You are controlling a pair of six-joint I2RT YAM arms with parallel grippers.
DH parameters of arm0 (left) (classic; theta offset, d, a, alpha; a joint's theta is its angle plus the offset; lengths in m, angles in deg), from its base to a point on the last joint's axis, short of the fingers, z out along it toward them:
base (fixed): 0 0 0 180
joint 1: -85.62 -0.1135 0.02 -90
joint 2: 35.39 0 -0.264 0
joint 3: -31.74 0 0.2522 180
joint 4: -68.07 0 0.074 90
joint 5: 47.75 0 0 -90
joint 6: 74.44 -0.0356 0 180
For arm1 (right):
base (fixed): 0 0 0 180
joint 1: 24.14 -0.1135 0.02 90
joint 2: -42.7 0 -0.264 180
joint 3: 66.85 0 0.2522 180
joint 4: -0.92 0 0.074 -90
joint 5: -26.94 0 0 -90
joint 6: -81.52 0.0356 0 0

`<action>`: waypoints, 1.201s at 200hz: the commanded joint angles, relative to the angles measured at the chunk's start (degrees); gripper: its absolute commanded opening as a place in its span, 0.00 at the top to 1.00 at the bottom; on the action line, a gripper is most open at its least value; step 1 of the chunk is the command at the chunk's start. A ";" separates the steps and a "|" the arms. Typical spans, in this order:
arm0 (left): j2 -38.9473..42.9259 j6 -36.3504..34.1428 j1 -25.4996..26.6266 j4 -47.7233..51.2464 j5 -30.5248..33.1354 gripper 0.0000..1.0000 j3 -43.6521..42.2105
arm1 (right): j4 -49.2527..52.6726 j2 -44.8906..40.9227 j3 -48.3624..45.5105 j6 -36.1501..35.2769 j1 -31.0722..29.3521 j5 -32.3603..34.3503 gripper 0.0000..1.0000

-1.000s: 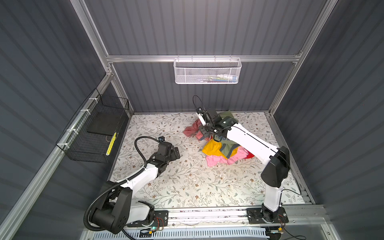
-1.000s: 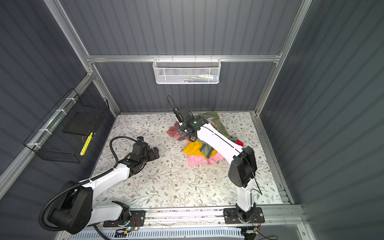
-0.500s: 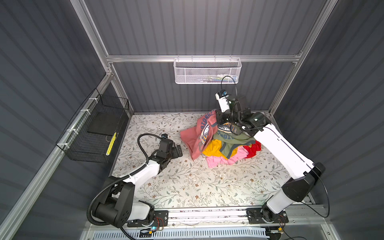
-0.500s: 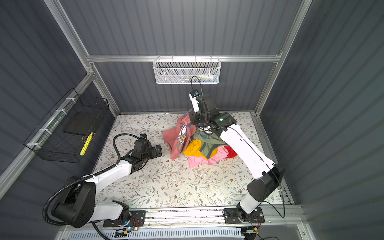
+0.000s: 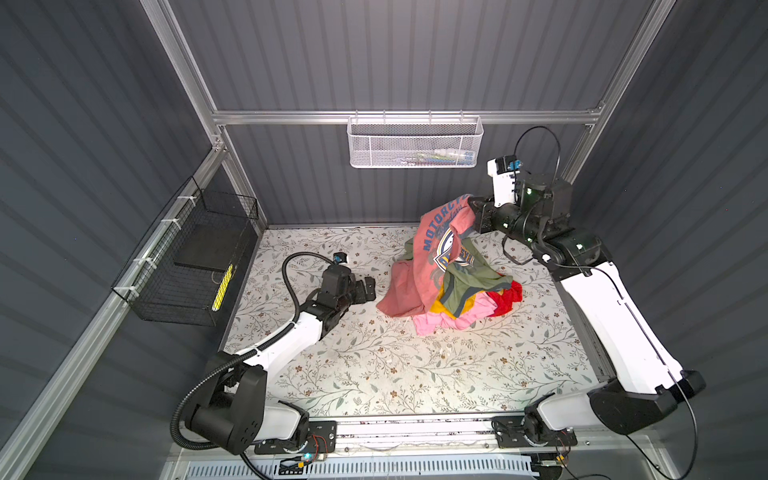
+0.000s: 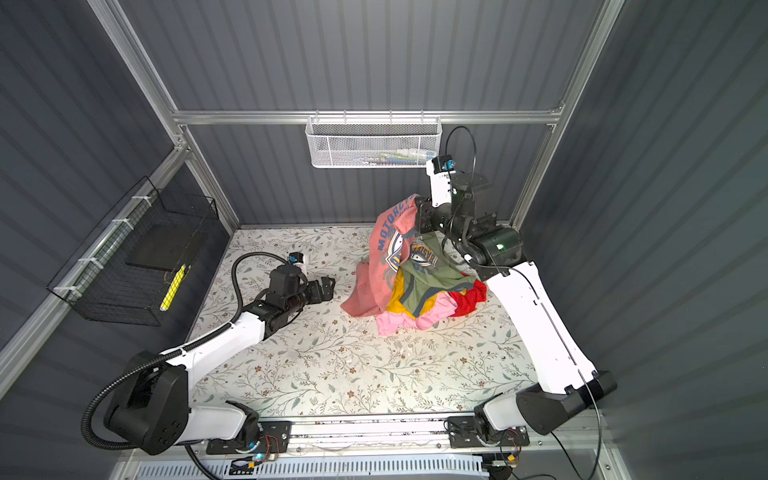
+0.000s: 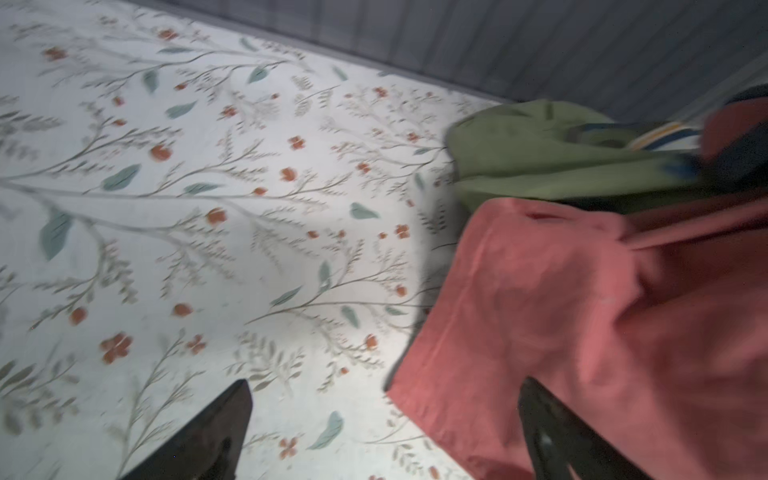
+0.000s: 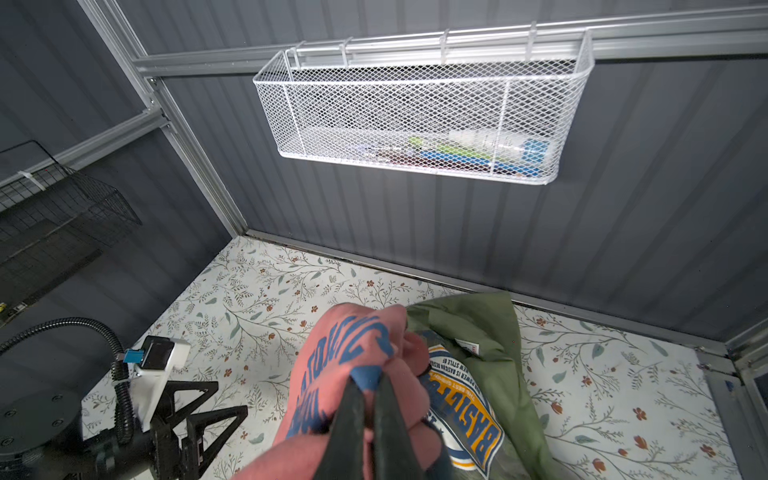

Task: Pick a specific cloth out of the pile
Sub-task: 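Grasp the raised sweatshirt with the left gripper while the right gripper holds it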

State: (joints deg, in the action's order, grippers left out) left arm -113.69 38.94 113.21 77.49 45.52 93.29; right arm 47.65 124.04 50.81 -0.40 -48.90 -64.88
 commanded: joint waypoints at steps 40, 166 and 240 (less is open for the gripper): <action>-5.83 -6.31 11.42 -5.95 -17.57 0.00 16.83 | -3.84 1.25 -5.21 6.68 0.36 -8.02 1.00; -20.64 -11.02 16.88 -3.56 -0.54 0.40 35.54 | -7.85 -3.26 -12.41 6.57 -0.38 -15.18 1.00; -6.89 -21.31 16.79 -4.37 16.20 1.00 30.07 | -9.28 -4.99 -16.98 5.09 0.85 -12.46 0.21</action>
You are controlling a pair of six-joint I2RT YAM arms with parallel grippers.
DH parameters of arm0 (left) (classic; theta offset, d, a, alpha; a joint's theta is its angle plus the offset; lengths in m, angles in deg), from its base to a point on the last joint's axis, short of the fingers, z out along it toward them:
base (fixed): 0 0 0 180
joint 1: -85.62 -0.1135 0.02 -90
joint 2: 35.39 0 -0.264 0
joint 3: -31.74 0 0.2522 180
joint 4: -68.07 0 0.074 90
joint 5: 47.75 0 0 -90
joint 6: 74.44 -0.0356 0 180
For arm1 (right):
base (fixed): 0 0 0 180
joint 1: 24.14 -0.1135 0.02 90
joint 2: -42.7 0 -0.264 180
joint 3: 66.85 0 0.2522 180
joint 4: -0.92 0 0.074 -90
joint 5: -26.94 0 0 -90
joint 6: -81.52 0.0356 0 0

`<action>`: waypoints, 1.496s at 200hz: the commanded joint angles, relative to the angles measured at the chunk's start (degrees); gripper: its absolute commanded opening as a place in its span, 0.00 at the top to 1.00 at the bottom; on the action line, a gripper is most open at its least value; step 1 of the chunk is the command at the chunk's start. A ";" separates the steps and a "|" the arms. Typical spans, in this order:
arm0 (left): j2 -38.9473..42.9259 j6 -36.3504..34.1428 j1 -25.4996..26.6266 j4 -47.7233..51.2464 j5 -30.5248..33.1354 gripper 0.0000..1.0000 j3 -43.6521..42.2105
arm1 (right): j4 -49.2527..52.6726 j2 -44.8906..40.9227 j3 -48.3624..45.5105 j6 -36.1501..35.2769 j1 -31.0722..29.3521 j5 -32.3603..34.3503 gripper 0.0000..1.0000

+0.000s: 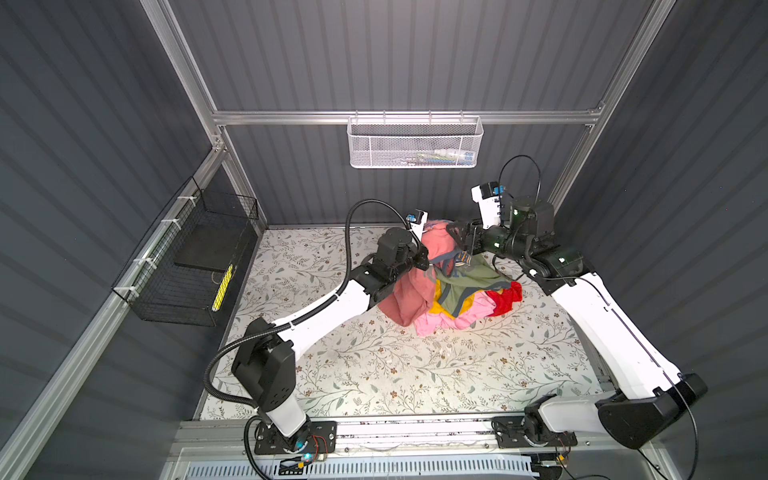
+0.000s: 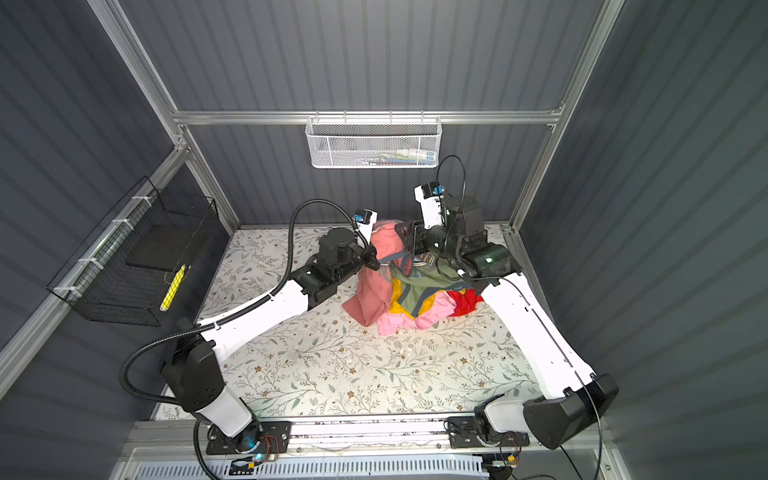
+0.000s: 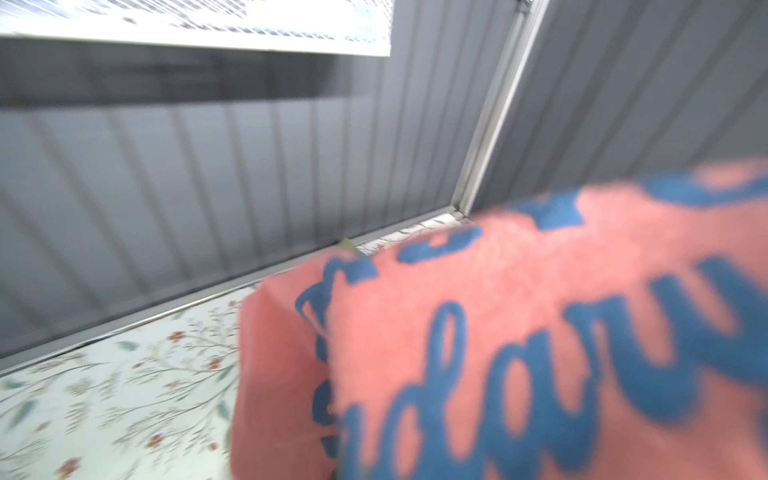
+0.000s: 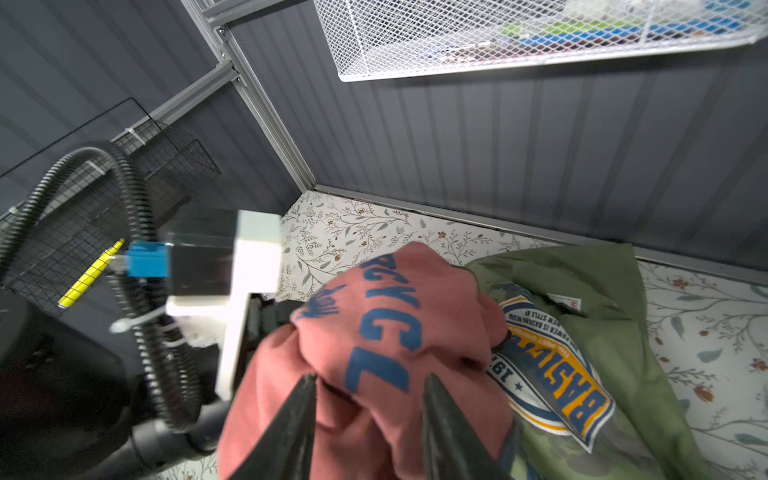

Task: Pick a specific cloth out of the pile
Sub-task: 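Grasp the raised sweatshirt with the left gripper while the right gripper holds it, then pull the sweatshirt away from the pile with the left gripper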

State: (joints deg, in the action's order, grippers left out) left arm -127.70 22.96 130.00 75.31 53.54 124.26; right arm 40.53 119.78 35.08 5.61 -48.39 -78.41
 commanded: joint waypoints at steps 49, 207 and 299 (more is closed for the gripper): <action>14.97 -12.09 -0.80 6.09 16.92 1.00 1.56 | -6.86 -3.88 -6.75 -2.45 0.34 5.92 0.01; 17.48 -1.49 -25.67 22.04 15.63 1.00 -3.56 | -6.52 -4.54 -9.83 -2.98 0.43 6.65 0.01; 2.65 8.36 -37.77 12.31 -7.12 1.00 13.39 | -5.76 -4.83 -10.98 -2.15 0.44 6.65 0.01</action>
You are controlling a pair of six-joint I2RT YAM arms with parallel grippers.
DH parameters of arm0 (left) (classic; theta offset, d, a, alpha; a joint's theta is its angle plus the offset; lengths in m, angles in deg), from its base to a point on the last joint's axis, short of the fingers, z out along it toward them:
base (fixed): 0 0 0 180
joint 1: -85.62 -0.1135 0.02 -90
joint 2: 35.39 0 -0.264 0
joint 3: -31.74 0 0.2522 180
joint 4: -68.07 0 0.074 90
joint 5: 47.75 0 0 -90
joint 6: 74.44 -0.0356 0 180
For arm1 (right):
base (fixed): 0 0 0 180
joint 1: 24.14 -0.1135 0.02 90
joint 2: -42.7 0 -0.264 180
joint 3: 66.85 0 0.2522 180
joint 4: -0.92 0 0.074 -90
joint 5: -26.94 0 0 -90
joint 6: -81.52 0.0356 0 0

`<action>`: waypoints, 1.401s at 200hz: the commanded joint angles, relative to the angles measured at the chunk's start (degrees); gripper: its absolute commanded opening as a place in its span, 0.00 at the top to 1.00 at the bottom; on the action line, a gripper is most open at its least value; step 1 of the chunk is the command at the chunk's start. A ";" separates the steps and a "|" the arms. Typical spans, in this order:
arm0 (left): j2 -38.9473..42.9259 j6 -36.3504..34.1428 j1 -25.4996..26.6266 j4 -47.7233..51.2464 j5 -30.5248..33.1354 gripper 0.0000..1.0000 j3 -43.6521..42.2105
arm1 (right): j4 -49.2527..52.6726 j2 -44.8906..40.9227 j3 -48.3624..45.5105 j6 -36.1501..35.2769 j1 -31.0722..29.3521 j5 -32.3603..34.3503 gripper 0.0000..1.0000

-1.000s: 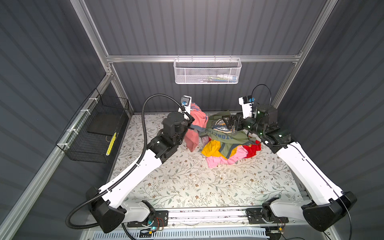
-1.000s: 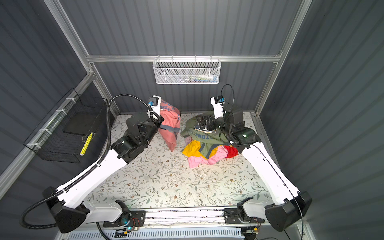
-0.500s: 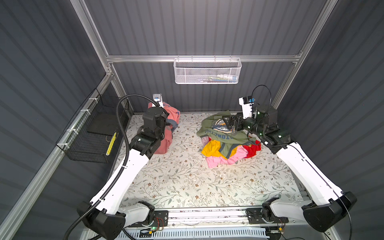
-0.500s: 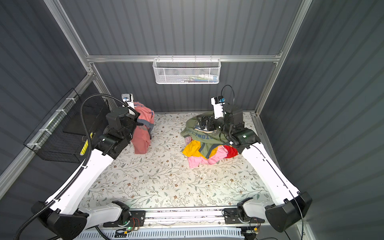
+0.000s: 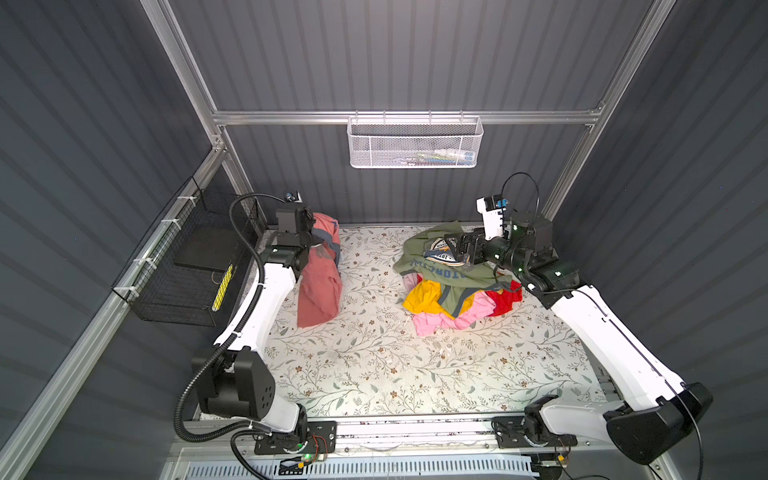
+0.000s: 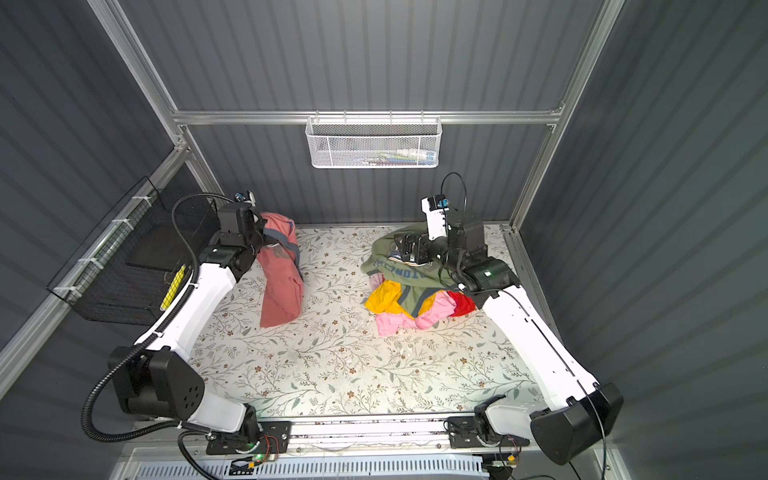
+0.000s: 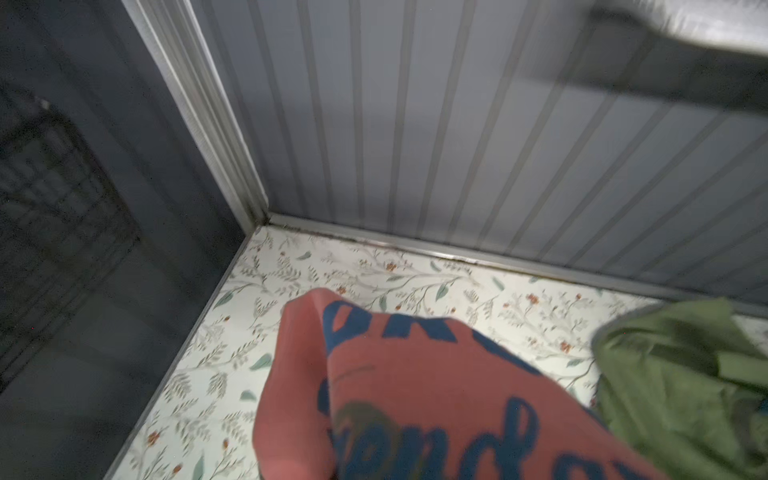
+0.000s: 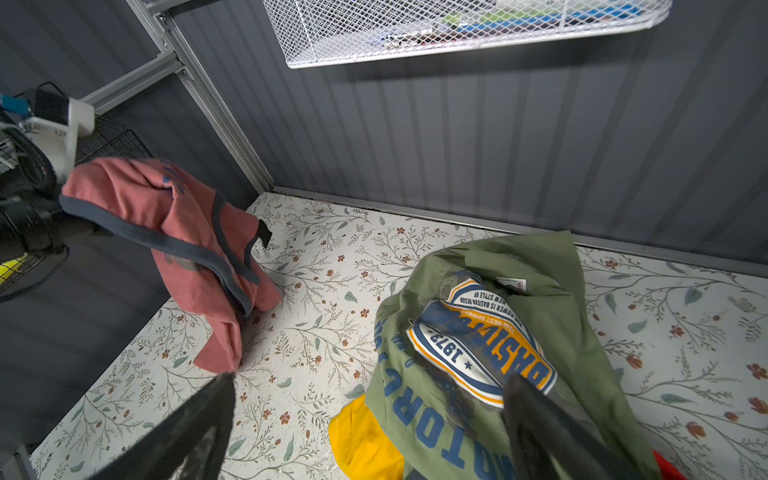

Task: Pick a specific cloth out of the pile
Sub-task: 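Pull the sweatshirt away from the pile with the left gripper, then lower the sweatshirt onto the table beside the pile with the left gripper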

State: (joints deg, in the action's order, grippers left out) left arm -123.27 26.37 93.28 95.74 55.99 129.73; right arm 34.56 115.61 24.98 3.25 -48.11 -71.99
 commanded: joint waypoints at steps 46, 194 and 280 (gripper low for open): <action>-6.10 9.76 -1.10 -13.13 -13.74 1.00 13.41 | 0.07 -0.35 -0.75 0.97 0.15 -0.28 0.01; 4.20 -0.17 -1.33 3.14 3.24 1.00 -18.17 | -0.56 2.82 -0.15 2.57 0.15 -2.60 0.01; -6.89 -7.30 9.04 13.21 8.67 0.94 -12.32 | 0.97 4.42 1.66 2.63 0.16 -3.94 0.01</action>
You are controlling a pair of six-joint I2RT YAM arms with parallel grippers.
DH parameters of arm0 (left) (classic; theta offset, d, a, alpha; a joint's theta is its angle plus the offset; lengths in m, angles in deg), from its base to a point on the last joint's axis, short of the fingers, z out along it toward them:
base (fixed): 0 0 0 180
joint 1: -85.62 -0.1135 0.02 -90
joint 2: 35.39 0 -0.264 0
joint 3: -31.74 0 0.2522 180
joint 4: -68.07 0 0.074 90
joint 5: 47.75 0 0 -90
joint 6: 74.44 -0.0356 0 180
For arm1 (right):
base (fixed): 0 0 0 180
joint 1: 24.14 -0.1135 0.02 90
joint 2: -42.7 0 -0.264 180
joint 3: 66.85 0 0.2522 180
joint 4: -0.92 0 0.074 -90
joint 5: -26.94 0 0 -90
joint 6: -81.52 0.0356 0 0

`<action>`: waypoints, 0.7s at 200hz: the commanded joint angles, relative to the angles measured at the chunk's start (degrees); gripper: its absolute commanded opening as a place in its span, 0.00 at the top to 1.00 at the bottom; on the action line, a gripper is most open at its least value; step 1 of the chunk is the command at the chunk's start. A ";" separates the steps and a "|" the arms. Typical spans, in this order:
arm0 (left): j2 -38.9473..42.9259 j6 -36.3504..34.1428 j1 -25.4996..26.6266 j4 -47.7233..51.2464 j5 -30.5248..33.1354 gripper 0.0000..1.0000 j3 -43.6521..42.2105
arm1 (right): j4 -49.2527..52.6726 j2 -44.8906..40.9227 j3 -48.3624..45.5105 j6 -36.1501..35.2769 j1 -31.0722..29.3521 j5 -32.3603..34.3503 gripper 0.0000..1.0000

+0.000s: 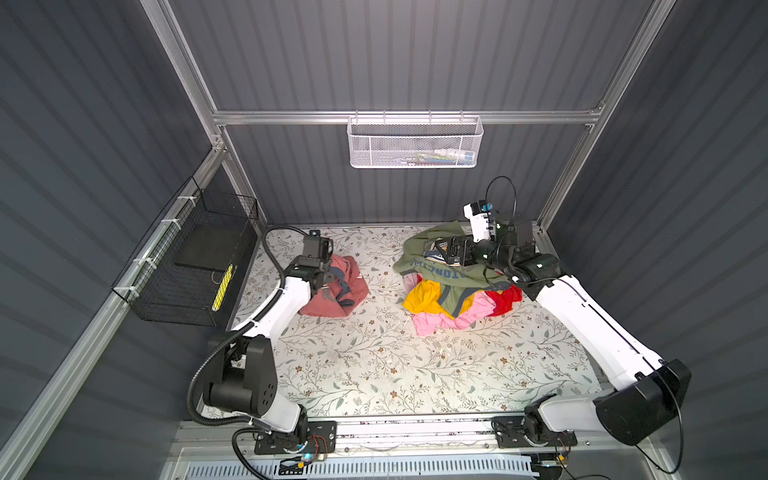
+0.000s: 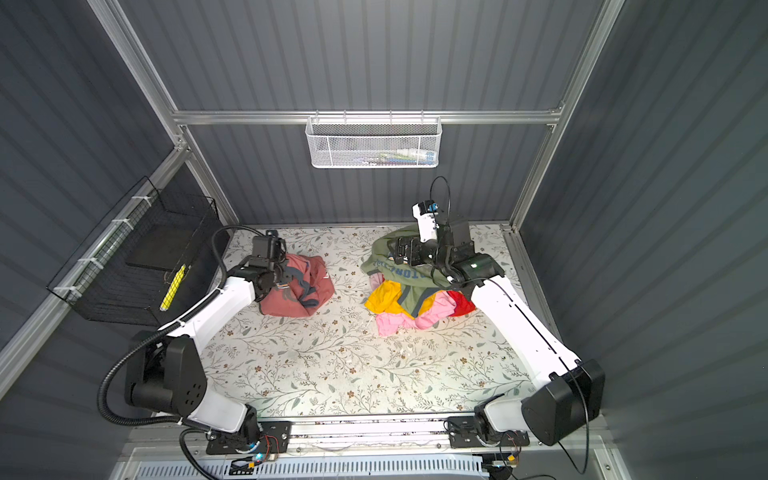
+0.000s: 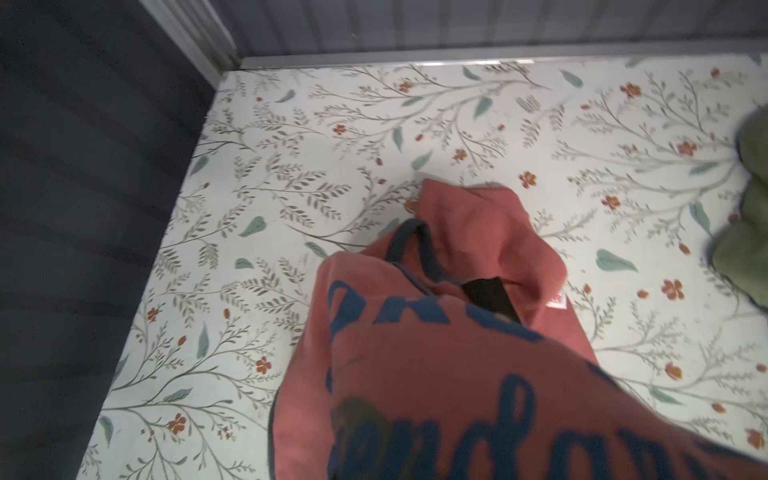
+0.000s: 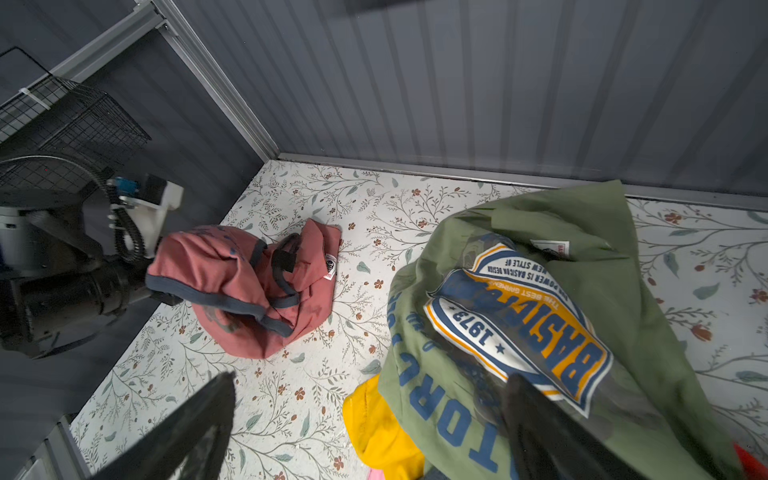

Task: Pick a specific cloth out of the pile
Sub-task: 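Lower the sweatshirt onto the table beside the pile with the left gripper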

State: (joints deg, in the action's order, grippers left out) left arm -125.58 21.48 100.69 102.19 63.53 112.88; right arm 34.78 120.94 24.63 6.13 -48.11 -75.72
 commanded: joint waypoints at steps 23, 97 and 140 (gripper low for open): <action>-9.24 -1.57 1.64 13.01 0.19 0.83 7.79 | 1.09 -1.50 1.40 -0.72 0.15 0.66 0.01; -7.75 2.17 1.89 17.44 -4.86 0.29 5.76 | 1.61 -1.54 1.04 -1.81 0.16 1.45 0.01; -1.15 5.12 1.89 19.20 -1.40 0.23 5.94 | 1.88 -2.00 0.95 -3.38 0.15 3.53 0.01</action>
State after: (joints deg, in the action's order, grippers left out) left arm -132.21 23.75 102.68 119.13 60.23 118.82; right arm 36.09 120.33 24.83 4.43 -48.11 -74.04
